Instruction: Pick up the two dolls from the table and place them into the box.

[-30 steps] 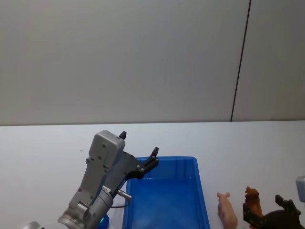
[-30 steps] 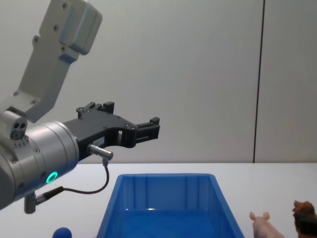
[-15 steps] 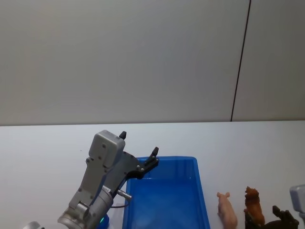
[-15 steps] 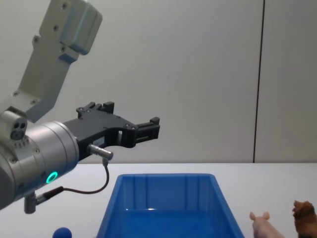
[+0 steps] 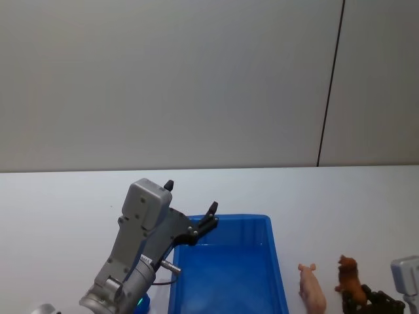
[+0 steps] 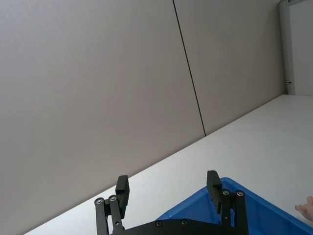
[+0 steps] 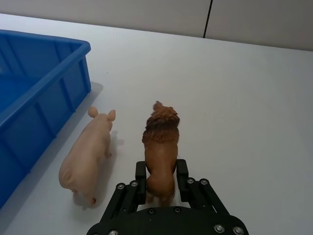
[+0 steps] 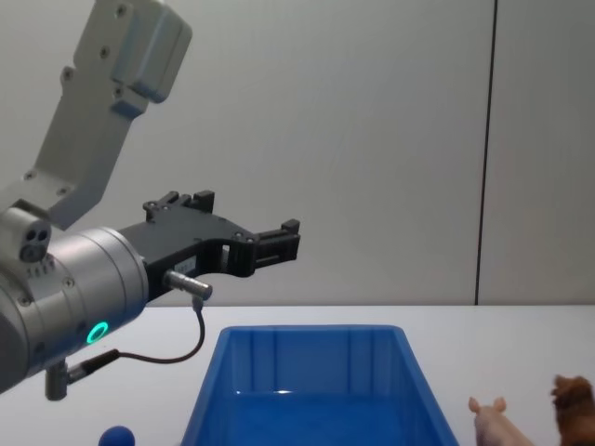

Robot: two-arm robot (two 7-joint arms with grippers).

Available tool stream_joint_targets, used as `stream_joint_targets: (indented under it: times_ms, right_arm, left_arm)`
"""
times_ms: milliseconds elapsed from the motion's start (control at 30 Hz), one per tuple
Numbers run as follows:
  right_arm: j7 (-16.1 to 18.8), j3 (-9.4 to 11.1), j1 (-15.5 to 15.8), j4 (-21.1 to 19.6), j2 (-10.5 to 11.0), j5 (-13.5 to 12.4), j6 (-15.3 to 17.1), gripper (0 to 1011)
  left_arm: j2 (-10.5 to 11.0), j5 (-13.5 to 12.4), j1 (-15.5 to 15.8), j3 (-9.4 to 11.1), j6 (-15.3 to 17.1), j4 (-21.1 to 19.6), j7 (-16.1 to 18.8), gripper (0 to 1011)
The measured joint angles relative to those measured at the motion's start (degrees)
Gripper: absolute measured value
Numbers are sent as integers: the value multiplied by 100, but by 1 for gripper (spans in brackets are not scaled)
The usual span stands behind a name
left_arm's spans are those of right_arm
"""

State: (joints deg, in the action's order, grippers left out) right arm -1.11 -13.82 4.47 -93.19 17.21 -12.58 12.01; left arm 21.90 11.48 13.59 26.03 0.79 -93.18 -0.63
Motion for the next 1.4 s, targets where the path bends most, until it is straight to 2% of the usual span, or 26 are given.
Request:
stream_joint_targets:
  times_ms: [133, 667, 1033, 1400]
  right_arm:
    - [23, -4, -15, 25, -20, 52, -92, 310]
    - [209, 4, -33, -498, -39, 178, -435, 307]
    - [789, -105, -288, -657, -252, 143, -591, 307]
    - [1487, -310, -712, -307, -623, 133, -571, 307]
  left_arm:
    - [0, 0, 0, 0, 0, 0, 0, 1001]
    - [0, 0, 0, 0, 0, 0, 0, 1001]
    - [0, 0, 0, 0, 0, 0, 0, 1001]
    - [0, 0, 0, 0, 0, 0, 0, 1001]
